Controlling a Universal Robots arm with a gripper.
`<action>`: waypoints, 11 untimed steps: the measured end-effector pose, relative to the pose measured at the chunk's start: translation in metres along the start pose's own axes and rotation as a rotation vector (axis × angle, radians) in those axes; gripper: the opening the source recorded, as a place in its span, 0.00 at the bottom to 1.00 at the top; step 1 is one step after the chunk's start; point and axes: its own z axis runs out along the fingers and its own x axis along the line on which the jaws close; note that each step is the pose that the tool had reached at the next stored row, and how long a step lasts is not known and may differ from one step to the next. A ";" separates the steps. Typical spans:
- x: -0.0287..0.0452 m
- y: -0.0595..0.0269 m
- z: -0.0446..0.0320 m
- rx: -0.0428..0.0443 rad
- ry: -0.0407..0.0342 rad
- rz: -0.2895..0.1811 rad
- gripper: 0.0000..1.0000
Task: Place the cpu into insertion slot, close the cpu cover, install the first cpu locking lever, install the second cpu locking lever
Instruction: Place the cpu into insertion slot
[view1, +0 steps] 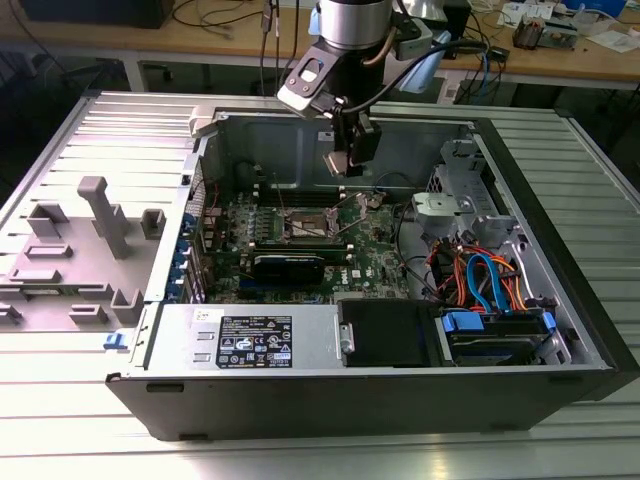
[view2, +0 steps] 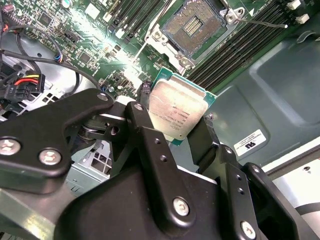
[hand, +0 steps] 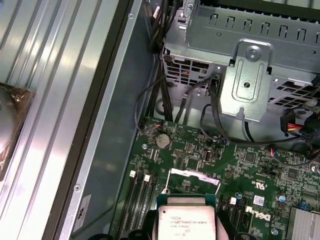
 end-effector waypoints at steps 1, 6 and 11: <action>-0.0001 -0.0001 0.0010 -0.0001 -0.0008 0.008 0.55; -0.0004 -0.0003 0.0024 -0.0002 -0.0017 0.017 0.55; -0.0004 -0.0003 0.0024 -0.0003 -0.0017 0.017 0.55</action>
